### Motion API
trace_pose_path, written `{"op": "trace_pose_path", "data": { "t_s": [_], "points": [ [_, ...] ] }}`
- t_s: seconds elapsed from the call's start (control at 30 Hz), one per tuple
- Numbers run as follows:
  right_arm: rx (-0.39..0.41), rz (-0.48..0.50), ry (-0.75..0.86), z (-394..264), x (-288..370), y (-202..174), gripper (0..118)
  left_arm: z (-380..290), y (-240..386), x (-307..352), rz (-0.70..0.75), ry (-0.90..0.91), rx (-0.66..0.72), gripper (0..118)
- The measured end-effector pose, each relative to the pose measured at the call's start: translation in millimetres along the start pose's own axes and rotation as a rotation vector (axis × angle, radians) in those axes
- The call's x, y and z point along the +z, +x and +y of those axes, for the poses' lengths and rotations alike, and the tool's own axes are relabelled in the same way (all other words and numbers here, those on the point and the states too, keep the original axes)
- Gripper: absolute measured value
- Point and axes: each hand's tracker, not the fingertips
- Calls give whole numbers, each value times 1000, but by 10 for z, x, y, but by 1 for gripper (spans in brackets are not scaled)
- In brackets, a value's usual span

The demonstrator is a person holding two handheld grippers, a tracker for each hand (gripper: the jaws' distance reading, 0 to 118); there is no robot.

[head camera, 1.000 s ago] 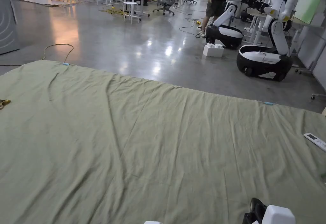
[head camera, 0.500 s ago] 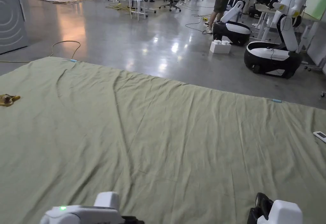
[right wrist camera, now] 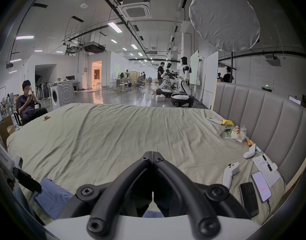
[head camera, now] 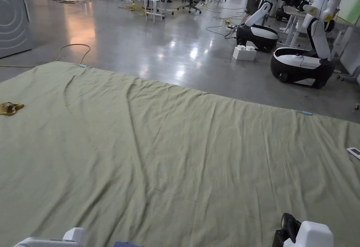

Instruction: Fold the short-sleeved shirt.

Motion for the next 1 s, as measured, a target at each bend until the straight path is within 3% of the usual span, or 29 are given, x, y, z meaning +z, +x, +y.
{"op": "trace_pose_path", "data": {
  "t_s": [0.13, 0.17, 0.2, 0.27, 0.3, 0.63, 1.0],
  "points": [
    [5, -8, -2, -6, 3, 23, 1, -14, -173, -155, -164, -44, 104, 70],
    [6, -11, -4, -9, 1, 24, 1, -96, 164, 13, -160, -38, 80, 67],
    [5, -13, -4, -11, 1, 25, 1, -114, 191, -1, -152, -30, 63, 60],
    [1, -14, -6, -20, 5, 26, 1, -136, 192, -63, -94, -24, 55, 26],
    [1, -15, -7, -23, 5, 26, 1, -123, 215, -49, -82, -32, 61, 20],
    [6, -28, -8, -7, 9, 80, 1, 57, 563, 264, -72, 42, -94, 12],
    [14, -8, 5, 23, -24, 88, 1, 336, 1137, 1070, 389, 117, -329, 12]
  ]
}}
